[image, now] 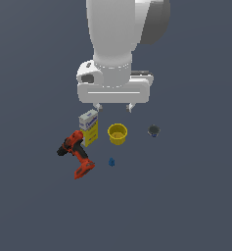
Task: Pick up a designated object from a clutter of objects.
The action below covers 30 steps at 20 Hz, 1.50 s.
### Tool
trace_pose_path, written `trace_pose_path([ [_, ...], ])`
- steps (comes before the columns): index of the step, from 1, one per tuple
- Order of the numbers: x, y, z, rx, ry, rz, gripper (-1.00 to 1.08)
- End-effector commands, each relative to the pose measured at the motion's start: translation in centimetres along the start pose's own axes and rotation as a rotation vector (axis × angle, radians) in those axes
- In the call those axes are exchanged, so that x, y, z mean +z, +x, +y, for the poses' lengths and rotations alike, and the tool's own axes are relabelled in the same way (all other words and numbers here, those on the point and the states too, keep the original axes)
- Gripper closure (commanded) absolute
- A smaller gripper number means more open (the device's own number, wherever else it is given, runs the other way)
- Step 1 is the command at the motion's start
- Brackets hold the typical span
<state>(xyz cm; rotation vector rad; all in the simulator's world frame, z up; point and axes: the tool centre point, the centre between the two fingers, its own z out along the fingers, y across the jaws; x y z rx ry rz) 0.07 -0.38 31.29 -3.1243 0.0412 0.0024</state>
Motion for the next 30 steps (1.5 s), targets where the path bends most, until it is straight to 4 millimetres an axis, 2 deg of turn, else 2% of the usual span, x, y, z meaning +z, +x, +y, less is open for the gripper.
trace_pose_path([
  [1,0.0,0.0,0.0,0.0,0.0,0.0,-0.92],
  [12,-1.5,0.2,0.6,-0.016,-0.035,0.01,-0.92],
  [17,-1.0,0.4,0.6,-0.01,-0.032,0.009,-0.92],
  [24,1.8,1.7,0.7,0.031,-0.027,0.009,-0.92],
  [30,6.5,3.5,0.8,0.098,-0.021,0.008,-0.92],
])
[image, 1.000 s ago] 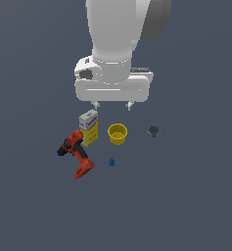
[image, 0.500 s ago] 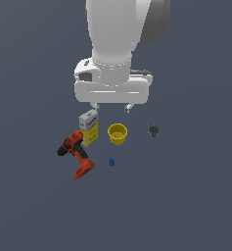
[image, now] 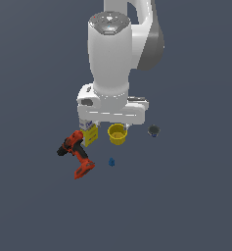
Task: Pick up a designated object from a clutter of objects.
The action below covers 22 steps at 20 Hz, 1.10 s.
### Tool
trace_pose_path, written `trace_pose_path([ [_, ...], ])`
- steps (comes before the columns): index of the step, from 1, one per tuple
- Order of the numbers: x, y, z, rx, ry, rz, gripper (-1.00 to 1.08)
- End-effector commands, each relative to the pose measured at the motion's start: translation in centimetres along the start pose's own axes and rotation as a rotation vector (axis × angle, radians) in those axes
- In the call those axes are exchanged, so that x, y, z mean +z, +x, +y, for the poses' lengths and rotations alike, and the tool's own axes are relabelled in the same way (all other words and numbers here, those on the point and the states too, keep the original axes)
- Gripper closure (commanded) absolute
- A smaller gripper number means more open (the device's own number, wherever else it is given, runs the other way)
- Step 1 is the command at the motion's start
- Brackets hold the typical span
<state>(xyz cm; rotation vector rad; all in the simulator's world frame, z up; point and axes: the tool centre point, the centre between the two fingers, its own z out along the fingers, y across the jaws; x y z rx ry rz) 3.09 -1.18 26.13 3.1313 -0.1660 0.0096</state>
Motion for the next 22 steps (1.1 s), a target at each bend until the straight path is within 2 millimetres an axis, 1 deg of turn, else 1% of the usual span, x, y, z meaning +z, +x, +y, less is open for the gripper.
trace_pose_path([
  [1,2.4,0.7,0.0,0.033,0.002,-0.002,-0.92],
  [7,9.0,2.2,0.0,0.123,0.006,-0.005,-0.92],
  [12,13.1,2.6,0.1,0.178,0.006,-0.006,-0.92],
  [17,15.8,2.7,0.2,0.213,0.005,-0.007,-0.92],
  [22,16.9,2.7,0.2,0.228,0.005,-0.007,-0.92],
])
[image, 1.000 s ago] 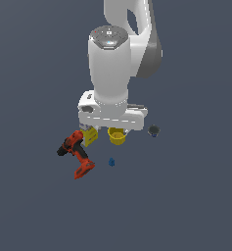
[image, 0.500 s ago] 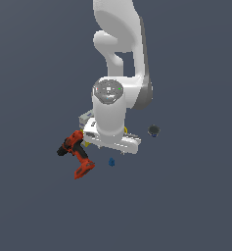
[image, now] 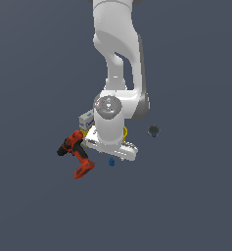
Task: Pick up a designated object from a clutter of objects.
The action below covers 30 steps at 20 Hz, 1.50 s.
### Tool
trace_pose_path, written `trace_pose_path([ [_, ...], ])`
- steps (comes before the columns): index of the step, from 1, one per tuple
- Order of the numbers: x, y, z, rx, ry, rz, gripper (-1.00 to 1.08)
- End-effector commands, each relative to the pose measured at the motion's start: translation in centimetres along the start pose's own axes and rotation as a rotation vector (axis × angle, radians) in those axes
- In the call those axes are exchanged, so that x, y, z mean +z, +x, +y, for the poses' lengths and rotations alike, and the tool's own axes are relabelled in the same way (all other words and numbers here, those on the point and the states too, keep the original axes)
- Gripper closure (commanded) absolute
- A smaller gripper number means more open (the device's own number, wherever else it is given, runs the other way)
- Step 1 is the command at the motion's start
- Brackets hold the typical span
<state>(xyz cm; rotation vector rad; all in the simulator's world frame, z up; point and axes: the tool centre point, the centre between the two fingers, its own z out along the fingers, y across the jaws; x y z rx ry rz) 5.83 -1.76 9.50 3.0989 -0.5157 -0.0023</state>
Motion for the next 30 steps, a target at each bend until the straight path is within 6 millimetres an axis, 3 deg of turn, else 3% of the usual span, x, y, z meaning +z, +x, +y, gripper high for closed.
trace_pose_path([
  [1,0.3,0.1,0.0,0.004,0.0,0.001,-0.92],
  [6,0.7,0.0,0.0,0.002,0.0,0.0,-0.92],
  [15,4.6,-0.1,0.0,0.004,0.0,0.001,-0.92],
  [20,5.3,0.0,0.0,0.004,0.0,0.001,-0.92],
  [21,5.3,0.0,0.0,0.004,0.0,0.001,1.08],
  [30,5.3,0.0,0.0,0.004,0.0,0.001,1.08],
])
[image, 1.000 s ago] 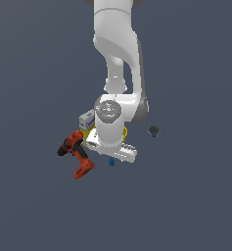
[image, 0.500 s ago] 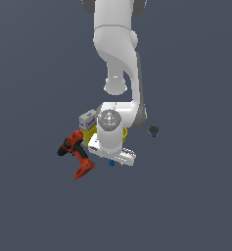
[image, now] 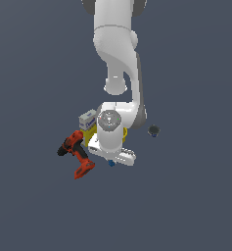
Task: Pick up a designated object from a clutter of objects.
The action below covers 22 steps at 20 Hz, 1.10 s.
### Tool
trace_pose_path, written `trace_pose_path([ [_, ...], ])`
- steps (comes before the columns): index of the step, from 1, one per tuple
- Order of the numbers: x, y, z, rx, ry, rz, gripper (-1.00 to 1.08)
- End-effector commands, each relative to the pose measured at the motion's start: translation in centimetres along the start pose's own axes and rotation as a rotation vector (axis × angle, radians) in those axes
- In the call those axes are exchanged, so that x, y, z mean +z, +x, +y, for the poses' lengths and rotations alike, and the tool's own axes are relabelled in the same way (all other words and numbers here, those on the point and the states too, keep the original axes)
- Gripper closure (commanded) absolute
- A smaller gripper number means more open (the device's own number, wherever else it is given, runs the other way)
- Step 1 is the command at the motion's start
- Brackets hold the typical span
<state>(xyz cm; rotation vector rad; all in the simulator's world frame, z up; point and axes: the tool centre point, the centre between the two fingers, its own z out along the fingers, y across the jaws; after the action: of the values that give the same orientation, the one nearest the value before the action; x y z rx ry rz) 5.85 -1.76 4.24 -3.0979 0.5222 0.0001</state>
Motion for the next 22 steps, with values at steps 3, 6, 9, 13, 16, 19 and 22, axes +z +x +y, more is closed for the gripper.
trace_pose_path([
  [3,-0.1,0.0,0.0,0.0,0.0,0.0,1.08],
  [6,-0.5,-0.2,0.3,0.0,0.0,0.0,1.08],
  [9,-1.3,-0.4,0.7,0.0,0.0,0.0,1.08],
  [13,-2.9,-0.9,1.6,0.0,0.0,0.0,1.08],
  [16,-4.6,-1.4,2.5,0.0,0.0,0.0,1.08],
  [19,-6.6,-2.1,3.6,0.0,0.001,0.0,1.08],
  [22,-9.1,-2.8,4.9,0.0,0.001,0.0,1.08],
])
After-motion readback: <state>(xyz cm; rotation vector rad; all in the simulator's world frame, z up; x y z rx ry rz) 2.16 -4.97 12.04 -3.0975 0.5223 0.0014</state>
